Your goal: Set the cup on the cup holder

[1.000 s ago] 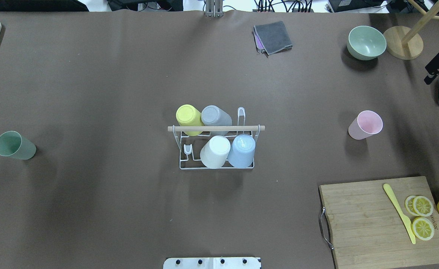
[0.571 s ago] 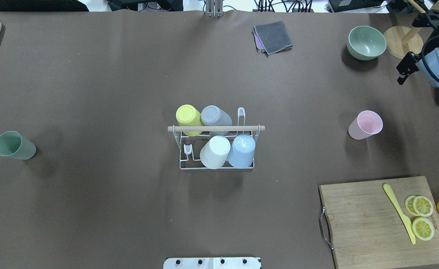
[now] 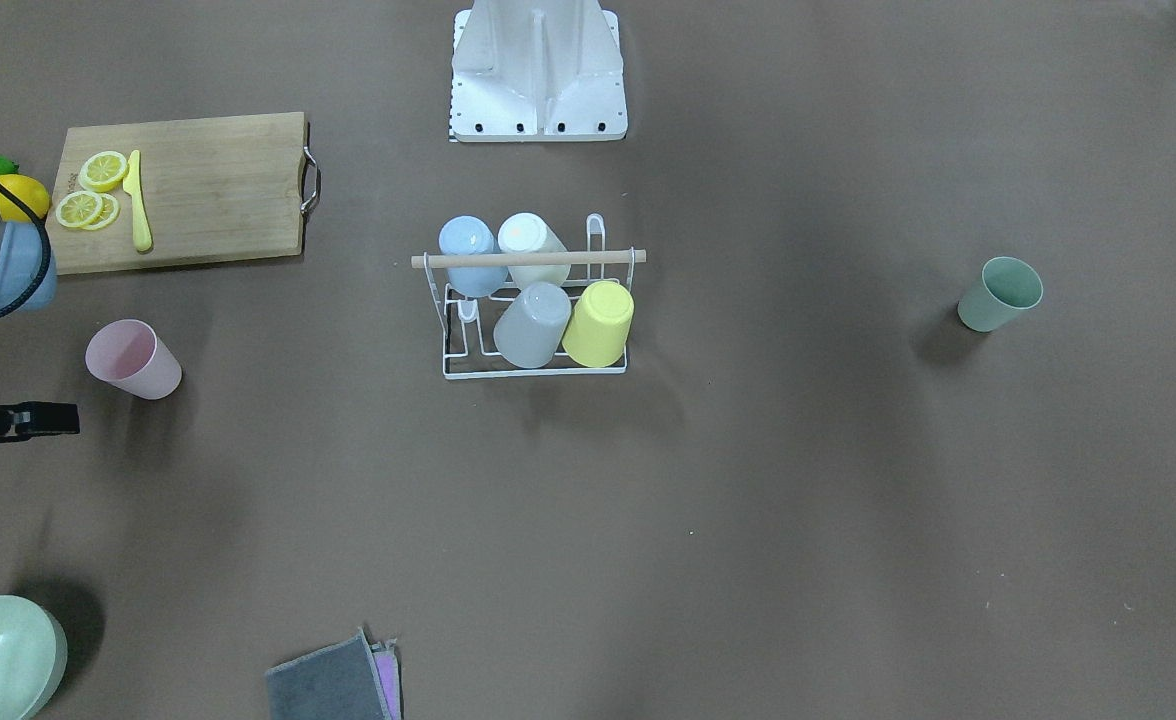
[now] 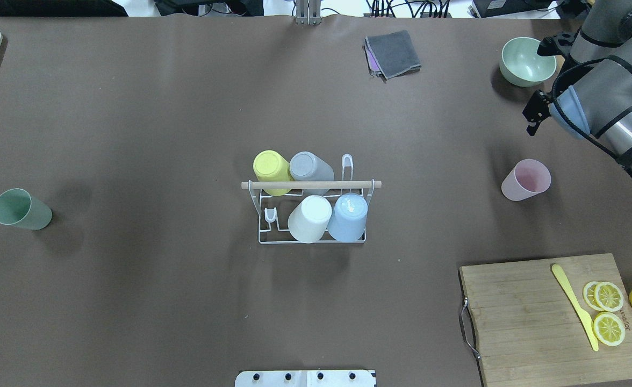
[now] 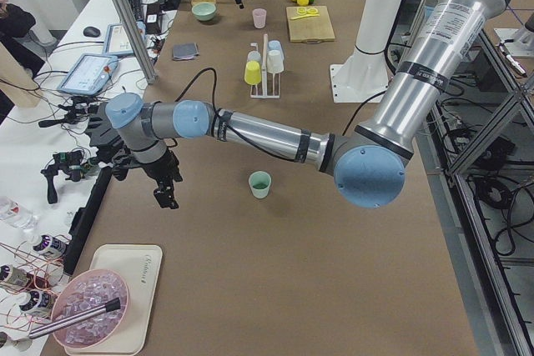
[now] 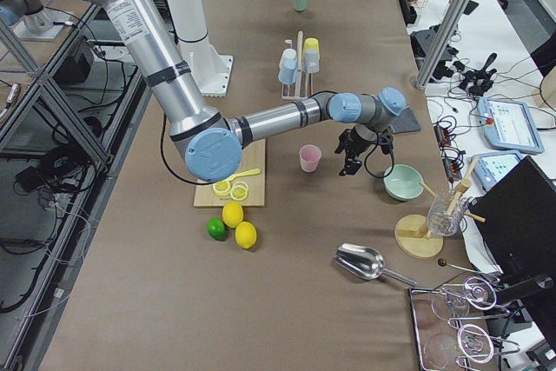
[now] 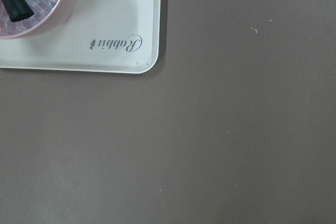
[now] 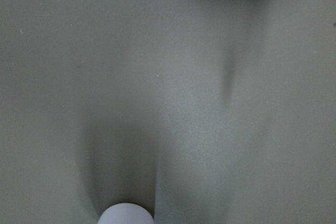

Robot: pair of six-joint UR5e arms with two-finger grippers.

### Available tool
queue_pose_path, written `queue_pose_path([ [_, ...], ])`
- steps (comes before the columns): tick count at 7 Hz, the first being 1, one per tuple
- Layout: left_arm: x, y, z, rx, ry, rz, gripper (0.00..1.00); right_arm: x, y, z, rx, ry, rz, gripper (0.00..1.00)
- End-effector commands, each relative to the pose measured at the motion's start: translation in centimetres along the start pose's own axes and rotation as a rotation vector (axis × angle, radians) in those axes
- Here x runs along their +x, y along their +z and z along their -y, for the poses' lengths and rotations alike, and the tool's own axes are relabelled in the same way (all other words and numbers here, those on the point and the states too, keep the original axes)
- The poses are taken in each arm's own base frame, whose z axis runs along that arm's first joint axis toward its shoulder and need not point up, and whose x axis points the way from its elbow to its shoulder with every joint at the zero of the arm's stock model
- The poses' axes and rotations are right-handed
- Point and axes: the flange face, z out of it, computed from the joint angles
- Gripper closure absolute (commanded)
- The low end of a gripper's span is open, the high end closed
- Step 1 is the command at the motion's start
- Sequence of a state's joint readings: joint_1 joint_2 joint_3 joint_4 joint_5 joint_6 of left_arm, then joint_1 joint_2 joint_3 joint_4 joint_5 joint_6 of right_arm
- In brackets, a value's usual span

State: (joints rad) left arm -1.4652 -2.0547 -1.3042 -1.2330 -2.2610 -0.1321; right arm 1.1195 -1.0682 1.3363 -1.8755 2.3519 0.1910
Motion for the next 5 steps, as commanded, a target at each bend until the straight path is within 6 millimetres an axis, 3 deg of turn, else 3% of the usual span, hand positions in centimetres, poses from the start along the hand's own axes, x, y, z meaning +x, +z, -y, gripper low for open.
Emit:
queue_pose_path([
  [1, 2.0, 3.2, 0.3, -0.087, -0.011, 0.009, 0.03, -1.0, 2.3, -0.1, -0.1, 0.047, 0.032, 0.0],
  [3, 3.6, 5.2, 0.1, -0.129, -0.005, 0.022, 0.03, -3.1, 3.9, 0.1, -0.132, 0.032, 0.031, 0.0],
  [5, 5.7, 6.7, -0.7, -0.214, -0.036, -0.048, 0.02, -4.6, 5.0, 1.7, -0.163, 0.026, 0.024, 0.0],
])
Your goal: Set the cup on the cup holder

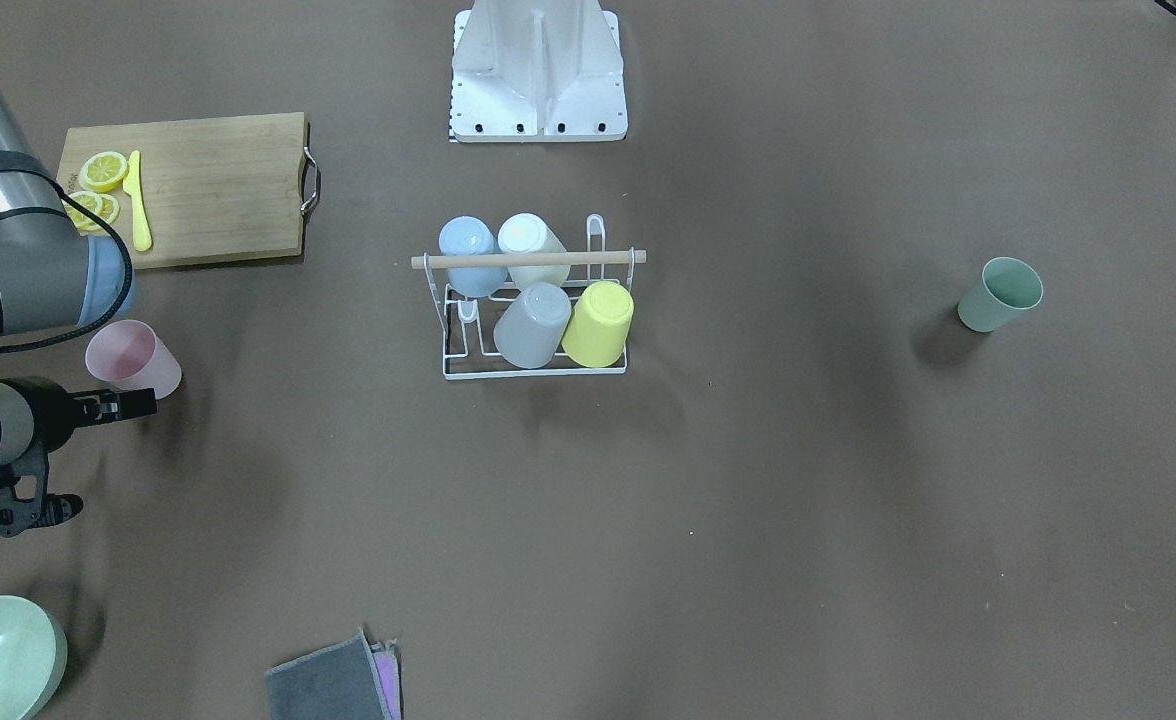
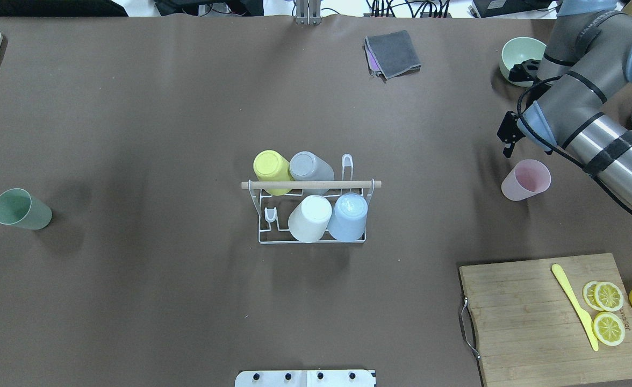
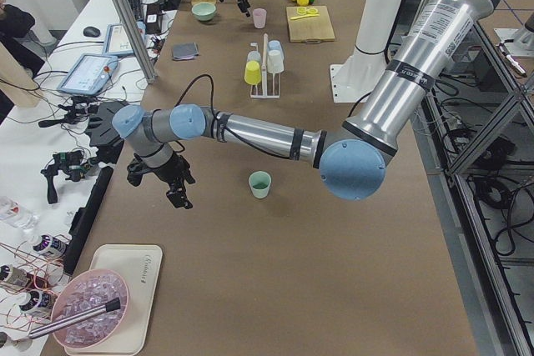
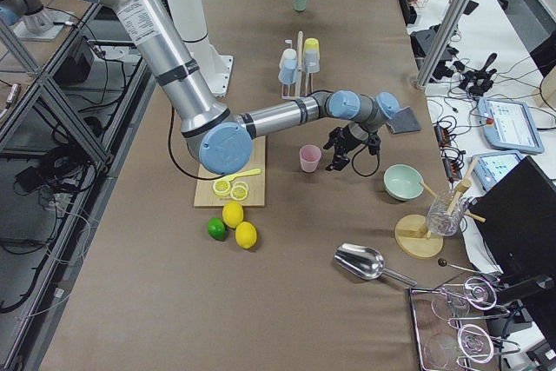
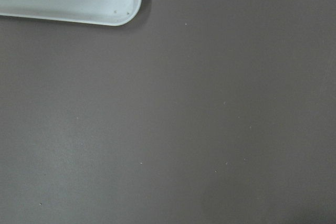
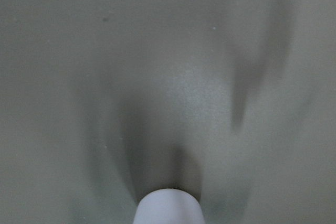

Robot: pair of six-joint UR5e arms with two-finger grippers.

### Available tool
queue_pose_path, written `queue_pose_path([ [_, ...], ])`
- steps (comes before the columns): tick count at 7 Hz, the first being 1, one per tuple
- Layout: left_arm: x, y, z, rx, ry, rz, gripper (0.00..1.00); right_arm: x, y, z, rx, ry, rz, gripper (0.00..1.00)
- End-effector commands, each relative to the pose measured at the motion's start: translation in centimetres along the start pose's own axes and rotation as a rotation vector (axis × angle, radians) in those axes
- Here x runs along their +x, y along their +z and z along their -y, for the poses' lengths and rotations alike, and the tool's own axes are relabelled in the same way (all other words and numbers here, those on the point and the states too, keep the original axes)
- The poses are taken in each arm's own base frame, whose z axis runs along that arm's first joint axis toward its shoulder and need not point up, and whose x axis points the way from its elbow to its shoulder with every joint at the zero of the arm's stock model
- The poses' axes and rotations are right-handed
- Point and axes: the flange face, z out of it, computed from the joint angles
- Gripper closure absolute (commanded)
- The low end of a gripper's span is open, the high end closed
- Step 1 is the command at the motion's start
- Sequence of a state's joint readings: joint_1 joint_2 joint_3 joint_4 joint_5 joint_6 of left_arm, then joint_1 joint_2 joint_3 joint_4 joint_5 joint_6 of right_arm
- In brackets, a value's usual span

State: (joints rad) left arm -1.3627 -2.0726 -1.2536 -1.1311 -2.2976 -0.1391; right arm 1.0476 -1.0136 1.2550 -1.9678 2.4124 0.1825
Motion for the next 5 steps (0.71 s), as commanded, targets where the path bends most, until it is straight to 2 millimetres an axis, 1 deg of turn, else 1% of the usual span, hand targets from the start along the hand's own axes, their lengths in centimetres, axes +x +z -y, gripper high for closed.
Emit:
queue_pose_path([
  [1, 2.2, 1.4, -0.8, -0.101, -0.053, -0.147, 0.02, -0.4, 1.5, 1.4, -0.037, -0.004, -0.004, 0.0],
  [2, 3.4, 1.8, -1.0, -0.127, -0.062, -0.188, 0.02, 0.2, 2.2, 1.8, -0.053, -0.032, -0.006, 0.0],
  [3, 4.6, 2.1, -1.0, -0.132, -0.048, -0.186, 0.02, 0.7, 2.7, 2.0, -0.063, -0.033, -0.008, 0.0],
  [4, 6.6, 3.8, -1.4, -0.158, -0.019, -0.17, 0.02, 0.8, 2.9, 2.3, -0.072, -0.025, 0.0, 0.0],
  [5, 8.2, 5.8, -1.9, -0.185, 0.003, -0.152, 0.02, 0.7, 3.1, 2.9, -0.083, -0.011, 0.011, 0.0],
])
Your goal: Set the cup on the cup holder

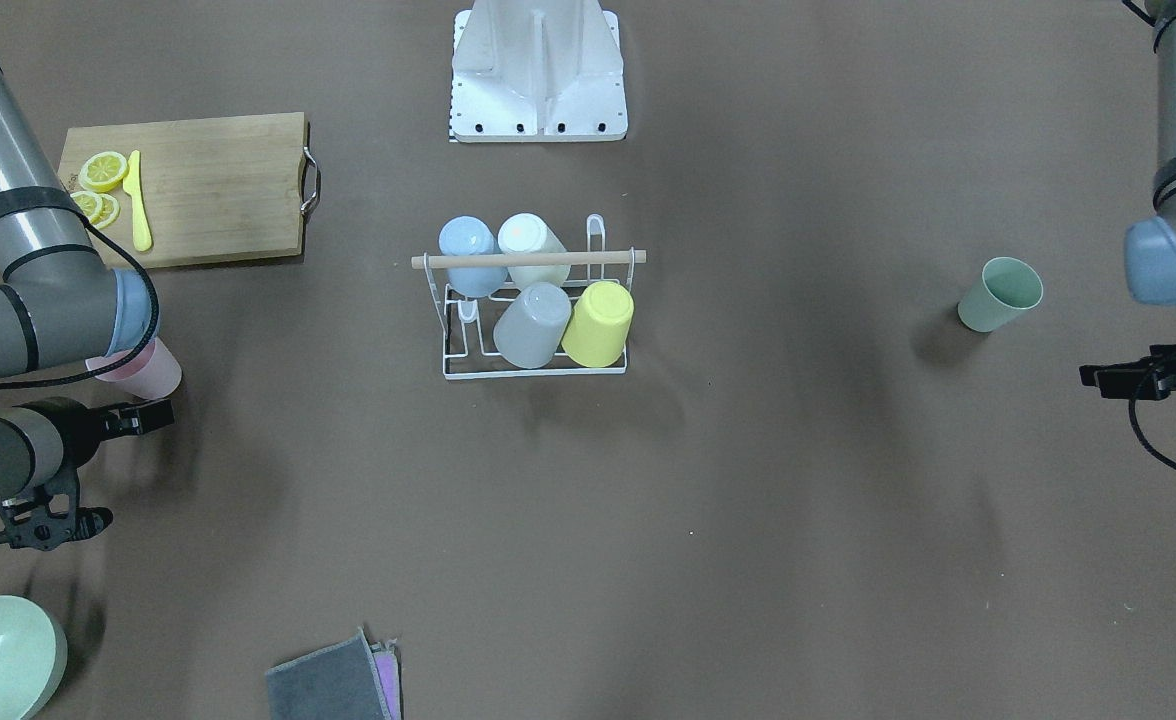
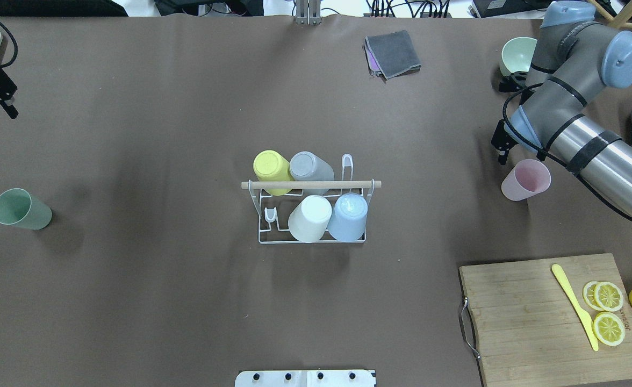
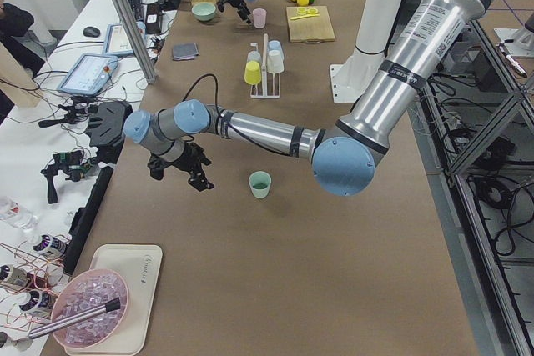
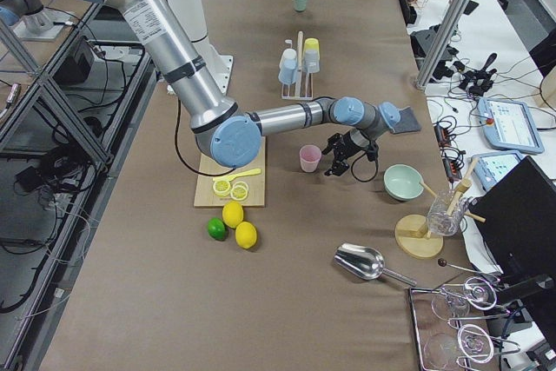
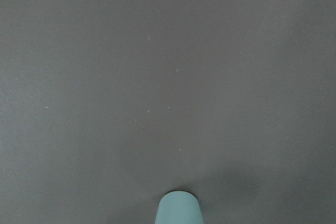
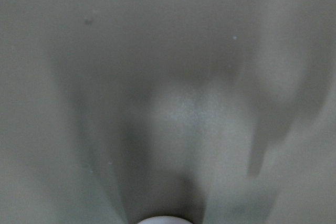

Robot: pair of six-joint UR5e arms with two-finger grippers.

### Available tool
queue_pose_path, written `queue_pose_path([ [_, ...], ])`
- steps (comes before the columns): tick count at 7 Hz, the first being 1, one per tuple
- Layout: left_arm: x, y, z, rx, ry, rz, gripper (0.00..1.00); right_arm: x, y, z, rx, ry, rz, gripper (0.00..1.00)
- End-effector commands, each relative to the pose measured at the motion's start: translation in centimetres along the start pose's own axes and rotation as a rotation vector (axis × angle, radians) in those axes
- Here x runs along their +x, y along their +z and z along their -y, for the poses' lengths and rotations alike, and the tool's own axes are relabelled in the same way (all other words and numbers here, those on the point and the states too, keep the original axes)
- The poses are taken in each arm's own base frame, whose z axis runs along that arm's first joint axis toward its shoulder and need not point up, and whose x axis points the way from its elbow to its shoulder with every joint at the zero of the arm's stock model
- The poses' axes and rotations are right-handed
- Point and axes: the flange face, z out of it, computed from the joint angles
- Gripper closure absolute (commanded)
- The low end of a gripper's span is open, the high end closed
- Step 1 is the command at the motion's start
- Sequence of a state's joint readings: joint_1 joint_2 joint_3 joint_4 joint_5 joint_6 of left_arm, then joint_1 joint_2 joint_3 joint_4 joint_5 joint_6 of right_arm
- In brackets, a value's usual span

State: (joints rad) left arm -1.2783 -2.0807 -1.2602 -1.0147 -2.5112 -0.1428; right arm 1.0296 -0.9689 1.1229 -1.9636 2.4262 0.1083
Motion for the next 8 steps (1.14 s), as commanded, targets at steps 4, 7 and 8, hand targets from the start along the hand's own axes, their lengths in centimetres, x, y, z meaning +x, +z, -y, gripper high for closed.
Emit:
queue_pose_path([
  [4, 0.0, 10.1, -1.2, -0.131, 0.021, 0.106, 0.02, -0.8, -0.6, 0.6, -0.061, 0.061, 0.052, 0.01],
  [7, -0.6, 11.3, -1.4, -0.146, 0.012, 0.11, 0.02, -0.5, 0.9, 0.0, -0.135, 0.014, 0.047, 0.01],
  [8, -0.5, 11.3, -1.5, -0.146, 0.011, 0.104, 0.02, -0.6, 1.6, 0.0, -0.145, 0.015, 0.045, 0.01],
])
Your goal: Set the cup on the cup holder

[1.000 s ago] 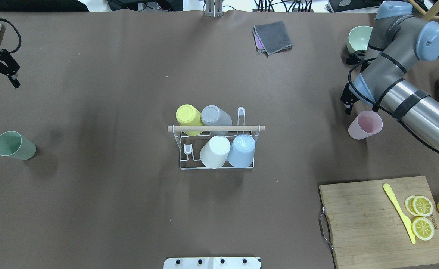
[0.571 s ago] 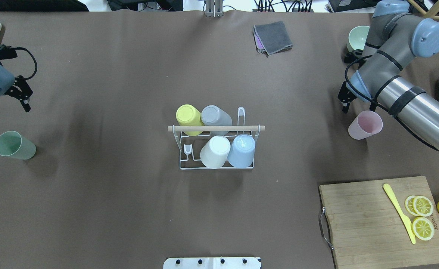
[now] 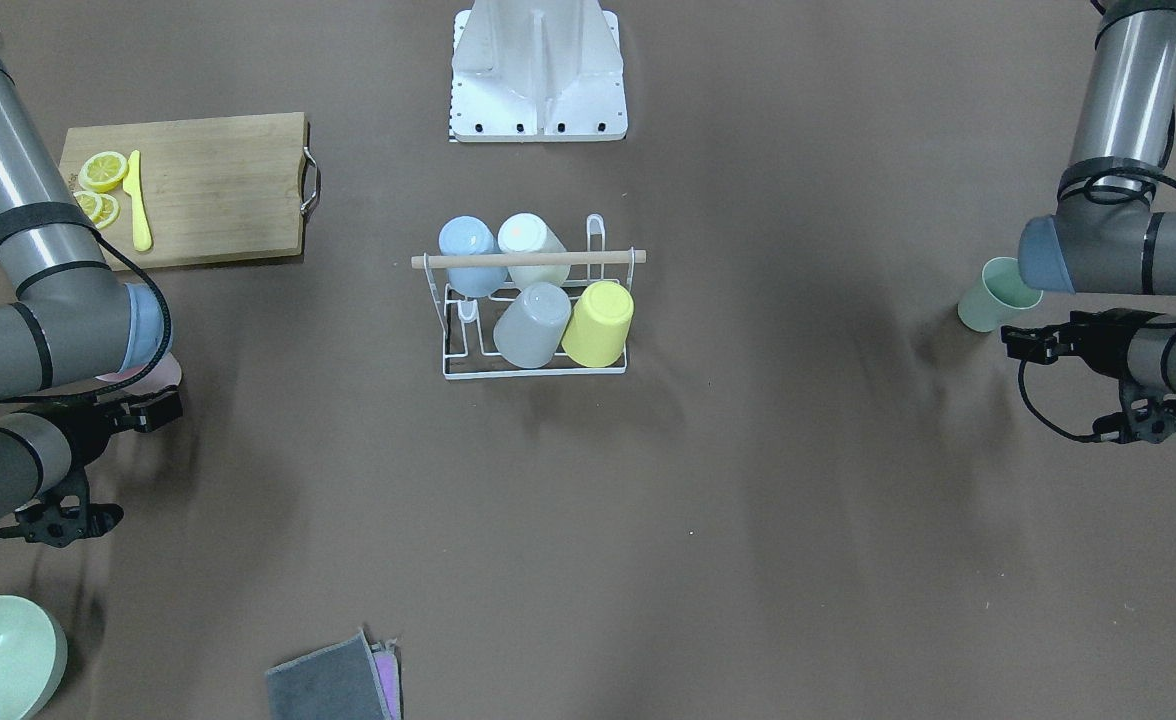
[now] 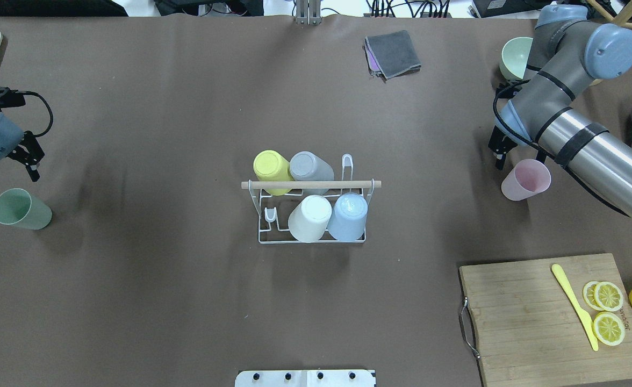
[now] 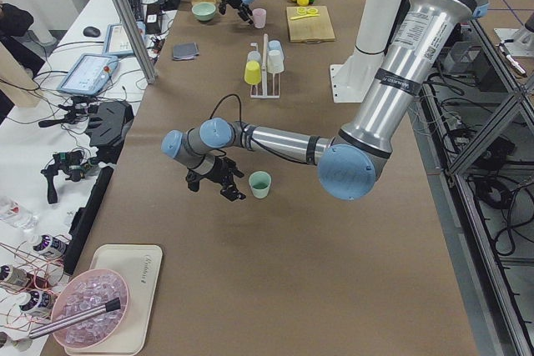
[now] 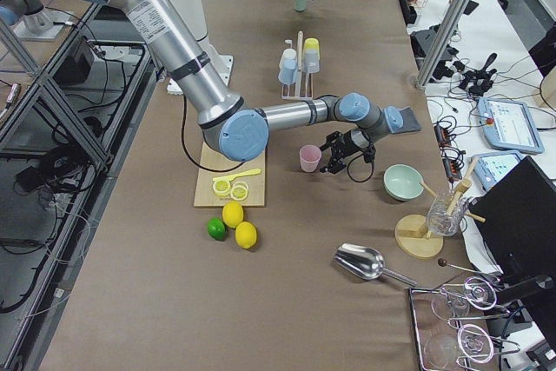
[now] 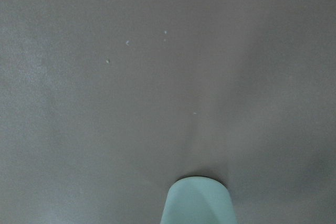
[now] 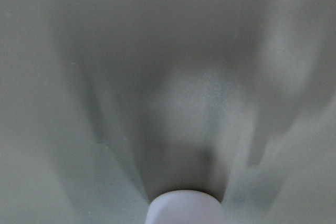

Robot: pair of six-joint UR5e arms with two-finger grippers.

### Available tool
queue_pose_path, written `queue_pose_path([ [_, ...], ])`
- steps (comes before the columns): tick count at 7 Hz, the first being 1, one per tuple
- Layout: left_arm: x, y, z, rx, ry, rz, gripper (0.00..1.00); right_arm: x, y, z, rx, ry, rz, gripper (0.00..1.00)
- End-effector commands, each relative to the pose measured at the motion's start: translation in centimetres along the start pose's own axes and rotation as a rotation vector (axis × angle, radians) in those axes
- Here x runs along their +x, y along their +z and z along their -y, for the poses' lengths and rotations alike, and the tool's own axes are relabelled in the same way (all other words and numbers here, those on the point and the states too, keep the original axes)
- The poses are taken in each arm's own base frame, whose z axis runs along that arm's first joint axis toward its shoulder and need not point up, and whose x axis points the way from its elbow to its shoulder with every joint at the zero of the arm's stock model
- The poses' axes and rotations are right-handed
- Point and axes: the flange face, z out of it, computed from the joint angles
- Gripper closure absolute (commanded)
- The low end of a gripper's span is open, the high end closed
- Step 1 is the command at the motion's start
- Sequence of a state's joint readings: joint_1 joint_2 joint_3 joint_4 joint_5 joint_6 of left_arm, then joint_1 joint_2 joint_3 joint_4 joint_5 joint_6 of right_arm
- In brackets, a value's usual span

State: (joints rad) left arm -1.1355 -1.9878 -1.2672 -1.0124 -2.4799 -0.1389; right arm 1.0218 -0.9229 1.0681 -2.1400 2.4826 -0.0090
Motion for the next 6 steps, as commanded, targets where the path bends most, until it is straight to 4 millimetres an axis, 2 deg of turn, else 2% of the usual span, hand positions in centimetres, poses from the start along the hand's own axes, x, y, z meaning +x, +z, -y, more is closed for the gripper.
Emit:
queue_pose_path([
  [1, 0.2, 0.2, 0.0, -0.003, -0.002, -0.008, 0.02, -0.2, 1.1, 0.2, -0.026, -0.005, -0.003, 0.01],
  [4, 1.7, 1.5, -0.1, -0.023, -0.002, -0.015, 0.03, -0.1, 2.7, 0.4, -0.062, 0.016, -0.01, 0.01],
  [6, 1.9, 3.4, -0.3, -0.047, 0.002, -0.003, 0.03, 0.0, 2.9, 0.2, -0.082, 0.032, -0.009, 0.01],
])
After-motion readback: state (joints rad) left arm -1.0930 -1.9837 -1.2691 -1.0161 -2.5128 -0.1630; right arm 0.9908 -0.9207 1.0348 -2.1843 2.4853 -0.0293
